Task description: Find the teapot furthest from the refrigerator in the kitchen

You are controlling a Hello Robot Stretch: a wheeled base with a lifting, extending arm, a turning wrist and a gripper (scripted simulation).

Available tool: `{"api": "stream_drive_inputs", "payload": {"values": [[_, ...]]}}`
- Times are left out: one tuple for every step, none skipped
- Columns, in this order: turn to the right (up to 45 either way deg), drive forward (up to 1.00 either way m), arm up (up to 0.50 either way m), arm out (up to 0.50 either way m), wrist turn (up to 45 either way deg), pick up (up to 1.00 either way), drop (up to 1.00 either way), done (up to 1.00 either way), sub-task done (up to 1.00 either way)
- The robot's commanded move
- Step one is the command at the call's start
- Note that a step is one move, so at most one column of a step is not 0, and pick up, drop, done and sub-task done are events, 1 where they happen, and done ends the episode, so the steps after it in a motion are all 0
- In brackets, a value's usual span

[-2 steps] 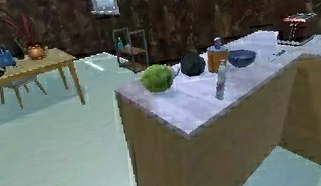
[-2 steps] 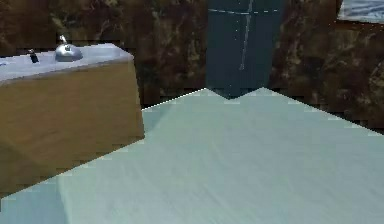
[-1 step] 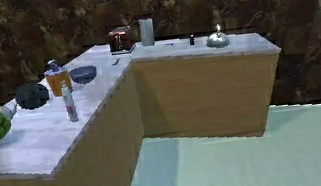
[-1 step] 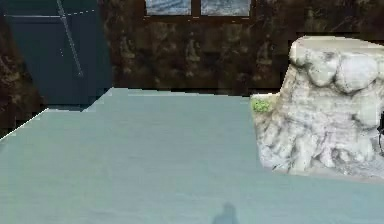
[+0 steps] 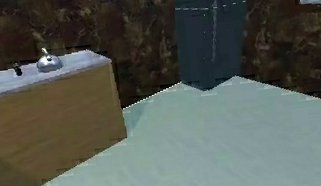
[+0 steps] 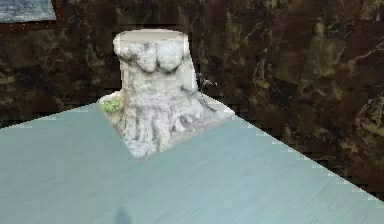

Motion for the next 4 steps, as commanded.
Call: {"api": "stream_drive_inputs", "payload": {"values": [[27.0, 0.00, 0.00, 0.00, 0.0, 0.00, 0.00, 0.00, 0.00], [0.0, 0.30, 0.00, 0.00, 0.0, 0.00, 0.00, 0.00, 0.00], [-45.0, 0.00, 0.00, 0.00, 0.0, 0.00, 0.00, 0.00, 0.00], [-33.0, 0.00, 0.00, 0.00, 0.0, 0.00, 0.00, 0.00, 0.00]]}}
